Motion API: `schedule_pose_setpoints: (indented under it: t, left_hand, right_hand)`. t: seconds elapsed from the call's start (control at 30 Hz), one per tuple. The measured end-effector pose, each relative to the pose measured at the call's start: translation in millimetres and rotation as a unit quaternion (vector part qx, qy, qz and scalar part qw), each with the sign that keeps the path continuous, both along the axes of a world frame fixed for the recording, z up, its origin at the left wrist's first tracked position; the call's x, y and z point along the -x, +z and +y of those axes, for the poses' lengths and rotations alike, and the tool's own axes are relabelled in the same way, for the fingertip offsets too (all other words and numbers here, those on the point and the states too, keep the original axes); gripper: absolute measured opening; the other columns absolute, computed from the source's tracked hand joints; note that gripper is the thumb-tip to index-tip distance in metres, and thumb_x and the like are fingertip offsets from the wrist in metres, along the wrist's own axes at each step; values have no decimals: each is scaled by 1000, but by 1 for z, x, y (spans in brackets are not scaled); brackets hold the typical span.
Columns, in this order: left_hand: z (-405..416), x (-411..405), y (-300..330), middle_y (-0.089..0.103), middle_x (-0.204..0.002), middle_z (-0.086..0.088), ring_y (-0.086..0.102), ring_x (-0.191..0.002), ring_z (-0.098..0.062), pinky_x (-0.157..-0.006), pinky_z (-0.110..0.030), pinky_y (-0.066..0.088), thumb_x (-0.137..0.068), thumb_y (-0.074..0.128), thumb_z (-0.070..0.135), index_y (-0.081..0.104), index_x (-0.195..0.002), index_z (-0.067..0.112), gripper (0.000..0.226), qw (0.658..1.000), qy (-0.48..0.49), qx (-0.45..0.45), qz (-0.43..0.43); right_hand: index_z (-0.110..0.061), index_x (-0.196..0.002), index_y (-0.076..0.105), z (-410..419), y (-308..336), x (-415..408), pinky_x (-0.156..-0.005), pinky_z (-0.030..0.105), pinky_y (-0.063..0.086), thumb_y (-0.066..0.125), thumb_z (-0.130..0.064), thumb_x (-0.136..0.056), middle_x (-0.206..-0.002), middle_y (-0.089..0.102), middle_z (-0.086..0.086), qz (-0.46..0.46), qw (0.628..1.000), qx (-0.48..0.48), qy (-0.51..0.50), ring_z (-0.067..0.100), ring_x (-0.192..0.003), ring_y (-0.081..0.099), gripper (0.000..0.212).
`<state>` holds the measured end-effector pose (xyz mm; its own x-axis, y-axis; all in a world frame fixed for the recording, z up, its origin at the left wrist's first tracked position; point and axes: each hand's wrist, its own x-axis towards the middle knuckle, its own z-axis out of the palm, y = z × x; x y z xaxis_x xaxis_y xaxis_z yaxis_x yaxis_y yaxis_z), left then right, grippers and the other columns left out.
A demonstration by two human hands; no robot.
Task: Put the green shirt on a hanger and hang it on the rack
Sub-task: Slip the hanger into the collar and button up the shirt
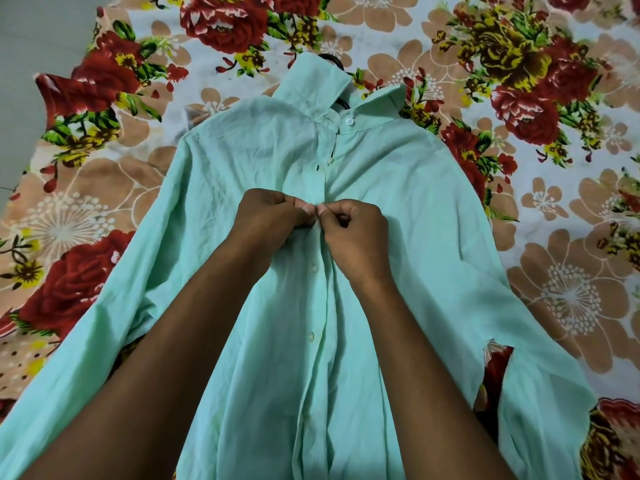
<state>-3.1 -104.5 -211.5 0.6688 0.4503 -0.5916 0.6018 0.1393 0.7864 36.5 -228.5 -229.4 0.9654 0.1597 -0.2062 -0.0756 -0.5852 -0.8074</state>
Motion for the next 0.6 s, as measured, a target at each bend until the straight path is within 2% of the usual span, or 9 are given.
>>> schedule_pose_setpoints:
  t: [0.07, 0.13, 0.23, 0.3, 0.37, 0.43, 0.5, 0.6]
  left_hand:
    - [1, -3, -4, 67, -69, -7, 54, -45, -5, -46, -14, 40, -91, 73, 12, 75, -81, 5, 12, 999, -26, -31, 6]
    - [-1, -7, -10, 67, -71, -2, 59, -61, -13, -55, -22, 43, -89, 74, 21, 72, -81, 10, 13, 992, -50, -113, -2]
    - [-5, -18, -11, 61, -78, 5, 59, -75, -16, -64, -31, 45, -82, 76, 37, 62, -91, 17, 27, 956, -39, -283, -60]
    - [-6, -30, -13, 60, -82, 4, 57, -80, -19, -65, -33, 42, -82, 74, 39, 59, -94, 18, 28, 933, -52, -338, -110]
    - [-7, -42, -16, 63, -86, 0, 59, -84, -22, -64, -32, 40, -82, 69, 39, 60, -98, 17, 29, 920, -87, -363, -122]
    - [-6, -52, -18, 67, -90, -6, 61, -85, -26, -63, -36, 44, -86, 63, 35, 62, -100, 12, 27, 910, -112, -387, -100]
    - [-3, -58, -15, 71, -90, -10, 65, -84, -30, -68, -41, 53, -88, 62, 27, 67, -97, 7, 23, 908, -113, -397, -73]
    - [5, -61, -8, 74, -84, -15, 69, -80, -30, -68, -35, 54, -83, 66, 15, 76, -90, 3, 17, 928, -99, -354, -60]
  right_hand:
    - [-20, -81, 73, -1, -1, -2, -75, 34, 58, 78, -25, -83, -69, 68, -9, -19, 998, 52, 1, 13, -73, 68, 8]
    - [-21, -77, 68, -4, 2, -9, -69, 30, 54, 83, -29, -78, -63, 61, -11, -27, 997, 78, -7, 14, -70, 66, 17]
    - [-21, -80, 69, -3, 14, -28, -65, 22, 48, 77, -25, -84, -71, 67, -11, -93, 994, 53, -22, 7, -70, 64, 10]
    - [-18, -85, 74, 5, 20, -42, -71, 21, 50, 72, -20, -89, -81, 73, -9, -125, 992, 27, -20, 4, -75, 65, 4]
    - [-16, -87, 78, 14, 19, -56, -79, 29, 57, 71, -23, -90, -85, 77, -5, -104, 994, 23, -10, 8, -79, 69, 10]
    - [-16, -83, 80, 22, 14, -69, -79, 36, 59, 75, -32, -88, -81, 78, -4, -65, 997, 49, 9, 14, -79, 72, 17]
    - [-19, -80, 81, 28, 10, -76, -78, 37, 60, 77, -33, -85, -81, 79, -5, -42, 996, 74, 15, 16, -80, 73, 16]
    - [-24, -75, 78, 32, 7, -78, -75, 33, 60, 70, -20, -83, -83, 78, -8, -33, 994, 100, 3, 15, -85, 72, 12]
